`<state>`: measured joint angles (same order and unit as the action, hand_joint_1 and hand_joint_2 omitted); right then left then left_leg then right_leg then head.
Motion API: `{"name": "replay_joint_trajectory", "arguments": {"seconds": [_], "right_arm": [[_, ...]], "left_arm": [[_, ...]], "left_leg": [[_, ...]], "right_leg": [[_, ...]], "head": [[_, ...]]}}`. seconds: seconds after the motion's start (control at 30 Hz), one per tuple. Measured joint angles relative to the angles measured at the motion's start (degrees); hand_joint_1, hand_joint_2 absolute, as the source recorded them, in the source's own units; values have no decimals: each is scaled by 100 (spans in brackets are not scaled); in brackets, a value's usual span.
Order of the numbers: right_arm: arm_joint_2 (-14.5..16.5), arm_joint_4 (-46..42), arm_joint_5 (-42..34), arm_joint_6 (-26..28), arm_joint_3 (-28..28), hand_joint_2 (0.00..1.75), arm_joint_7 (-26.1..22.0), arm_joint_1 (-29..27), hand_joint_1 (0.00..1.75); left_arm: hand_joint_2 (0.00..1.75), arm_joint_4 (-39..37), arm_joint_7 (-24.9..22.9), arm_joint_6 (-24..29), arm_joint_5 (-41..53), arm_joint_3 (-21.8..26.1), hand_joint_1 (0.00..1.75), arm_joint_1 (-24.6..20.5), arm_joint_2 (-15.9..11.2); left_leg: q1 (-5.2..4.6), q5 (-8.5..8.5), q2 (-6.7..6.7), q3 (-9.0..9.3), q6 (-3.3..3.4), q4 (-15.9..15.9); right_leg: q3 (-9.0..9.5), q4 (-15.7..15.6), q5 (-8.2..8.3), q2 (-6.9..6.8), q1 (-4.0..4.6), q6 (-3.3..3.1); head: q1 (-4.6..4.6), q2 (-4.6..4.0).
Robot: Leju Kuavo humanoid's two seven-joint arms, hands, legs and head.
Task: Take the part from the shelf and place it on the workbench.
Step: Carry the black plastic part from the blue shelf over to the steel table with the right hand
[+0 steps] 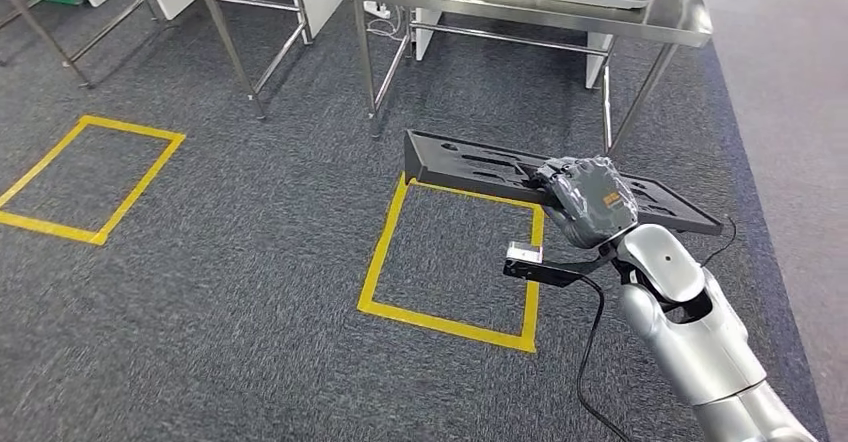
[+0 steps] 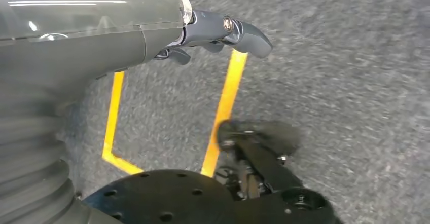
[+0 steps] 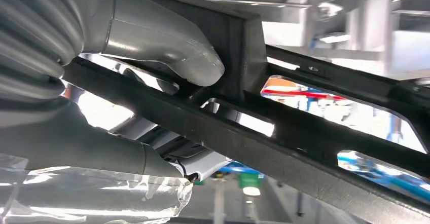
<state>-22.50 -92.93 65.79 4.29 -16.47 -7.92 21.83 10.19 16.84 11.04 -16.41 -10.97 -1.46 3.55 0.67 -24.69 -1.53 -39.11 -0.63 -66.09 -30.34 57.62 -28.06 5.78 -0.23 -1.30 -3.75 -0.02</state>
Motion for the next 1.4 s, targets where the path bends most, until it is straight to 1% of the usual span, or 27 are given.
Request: {"name": "replay_joint_trajectory", "arguments": {"seconds": [0.03, 0.1, 0.17, 0.2, 0.27, 0.3, 0.37, 0.4, 0.43, 0.47, 0.53, 0.6, 0.67, 0.7, 0.77, 0.8, 0.87, 0.9, 0.93, 1.0, 1.07, 1.1, 1.17, 1.2, 1.27, 1.33, 1.4], "right_arm": [[-3, 1, -1, 1, 7, 175, 1, -8, 175], [-22, -1, -2, 2, 28, 175, 3, -45, 175], [-66, -22, -5, 3, 67, 175, -1, -98, 175], [-96, -34, -10, 4, 97, 175, -5, -114, 175], [-134, -52, -17, 5, 154, 175, -11, -106, 175], [-143, -52, -20, 5, 171, 175, -13, -97, 175], [-144, -49, -19, 3, 177, 175, -12, -121, 175], [-144, -48, -19, 2, 178, 175, -13, -145, 175], [-146, -46, -19, -2, 179, 175, -14, -162, 175], [-149, -46, -19, -9, 181, 175, -19, -166, 175], [-149, -27, -15, -73, 180, 175, -50, -108, 175], [-121, 51, 0, -194, 152, 175, -111, 52, 175], [-43, 242, 16, -310, 63, 175, -171, 293, 175], [33, 387, 21, -355, -12, 175, -204, 441, 175], [268, 776, 28, -413, -234, 175, -277, 832, 175], [437, 1007, 28, -420, -376, 175, -308, 1045, 175], [808, 1482, 16, -414, -689, 175, -345, 1409, 175], [1002, 1712, 4, -413, -846, 175, -354, 1551, 175], [1193, 1930, -7, -416, -994, 175, -359, 1676, 175], [1584, 2337, -18, -431, -1260, 175, -355, 1933, 175], [1957, 2722, -28, -445, -1493, 175, -344, 2201, 175], [2105, 2886, -35, -450, -1585, 175, -340, 2303, 175], [2310, 3112, -68, -430, -1701, 175, -338, 2422, 175], [2383, 3184, -93, -392, -1722, 175, -324, 2448, 175], [2538, 3292, -139, -252, -1734, 175, -250, 2517, 175], [2678, 3374, -161, -100, -1733, 175, -155, 2579, 175], [2781, 3446, -176, -27, -1732, 175, -108, 2591, 175]], "left_arm": [[175, -7, -9, -1, 3, 0, 0, 10, -5], [175, -21, -32, -3, 10, -1, 0, -6, -13], [175, -22, -46, -4, 16, -1, 0, -55, -5], [175, -22, -51, -4, 17, -1, 0, -71, -1], [175, -22, -56, -2, 21, 0, 0, -68, 7], [175, -22, -56, -2, 21, 0, 0, -62, 4], [175, -22, -57, -2, 22, 0, 0, -47, 7], [175, -22, -58, -3, 22, 0, 0, -39, 11], [175, -22, -60, -4, 24, 0, 0, -35, 17], [175, -22, -63, -4, 30, 0, 0, -33, 22], [175, -22, -76, -5, 64, -3, 0, -38, 28], [175, -24, -100, -10, 121, -15, 0, -58, 26], [175, -23, -120, -24, 180, -35, 0, -95, 24], [175, -22, -123, -37, 210, -45, 0, -117, 23], [175, -20, -122, -61, 258, -60, 0, -146, 20], [175, -20, -119, -70, 276, -68, 0, -153, 19], [175, -20, -115, -77, 293, -92, 0, -158, 19], [175, -20, -115, -77, 290, -103, 0, -162, 19], [175, -20, -115, -74, 282, -111, 0, -164, 18], [175, -21, -119, -63, 245, -115, 0, -163, 8], [175, -27, -127, -46, 214, -116, 0, -149, -14], [175, -30, -131, -39, 204, -116, 0, -154, -22], [175, -32, -139, -15, 187, -116, 0, -186, -24], [175, -31, -155, -3, 172, -115, 0, -199, -17], [175, -29, -191, 26, 138, -114, 0, -190, -9], [175, -28, -218, 47, 122, -113, 0, -164, -9], [175, -29, -229, 64, 113, -112, 0, -143, -9]], "left_leg": [[7, 189, -119, 97, 22, 343], [4, 204, -257, 223, 61, 664], [-4, 121, -163, 298, 104, 780], [1, 106, -106, 346, 136, 824], [14, 66, 23, 460, 193, 912], [12, 32, 90, 507, 211, 928], [11, -55, 230, 595, 219, 930], [11, -108, 304, 656, 215, 929], [12, -164, 378, 729, 208, 927], [13, -223, 447, 811, 195, 925], [-8, -344, 575, 945, 137, 923], [-50, -437, 710, 1010, 71, 935], [-64, -503, 862, 1062, 10, 955], [-49, -550, 813, 1084, -22, 922], [-15, -762, 509, 929, -69, 519], [-3, -921, 326, 721, -75, 128], [-2, -1150, 213, 198, -80, -682], [-3, -1117, 204, 13, -77, -877], [-5, -951, 195, -68, -65, -835], [-6, -353, 76, 39, -12, -153], [3, 48, -155, 231, 42, 529], [3, 101, -234, 281, 55, 687], [3, 72, -212, 325, 73, 758], [13, 76, -175, 349, 94, 790], [40, 75, -83, 415, 146, 862], [43, 40, 10, 465, 179, 887], [45, -10, 94, 509, 181, 883]], "right_leg": [[30, 9, -45, 84, -3, 30], [13, 16, -101, 214, -41, 105], [2, -7, -136, 273, -84, 188], [-1, 27, -167, 156, -83, 228], [-186, 402, -338, -244, -66, 294], [-400, 755, -460, -422, -64, 325], [-877, 1432, -603, -524, -90, 375], [-1015, 1548, -517, -539, -106, 395], [-1039, 1443, -311, -565, -119, 411], [-956, 1132, -19, -621, -127, 419], [-692, 411, 411, -889, -85, 393], [-579, 105, 467, -1042, -26, 287], [-586, 89, 421, -899, -14, 175], [-577, 77, 411, -812, -20, 138], [-543, 55, 399, -646, -37, 58], [-532, 52, 389, -563, -41, 27], [-501, 54, 362, -370, -31, -17], [-475, 56, 343, -275, -20, -29], [-439, 59, 320, -183, -8, -35], [-365, 70, 262, -20, 9, -30], [-342, 98, 205, 119, 18, 0], [-351, 105, 188, 172, 8, 25], [-366, 93, 173, 263, -17, 93], [-365, 104, 153, 228, -11, 128], [-486, 370, -7, -73, 21, 195], [-860, 1053, -301, -433, 8, 247], [-1241, 1635, -409, -538, -41, 287]], "head": [[1, 0], [1, 0], [0, 0], [1, 0], [1, 0], [1, 0], [1, 0], [1, 0], [1, 0], [1, 0], [1, 0], [1, 0], [1, 0], [1, 0], [-1, 0], [0, 0], [-1, 0], [0, 0], [-1, 0], [0, 0], [-1, 0], [0, 0], [0, 0], [1, 0], [1, 0], [1, 0], [1, 0]]}}
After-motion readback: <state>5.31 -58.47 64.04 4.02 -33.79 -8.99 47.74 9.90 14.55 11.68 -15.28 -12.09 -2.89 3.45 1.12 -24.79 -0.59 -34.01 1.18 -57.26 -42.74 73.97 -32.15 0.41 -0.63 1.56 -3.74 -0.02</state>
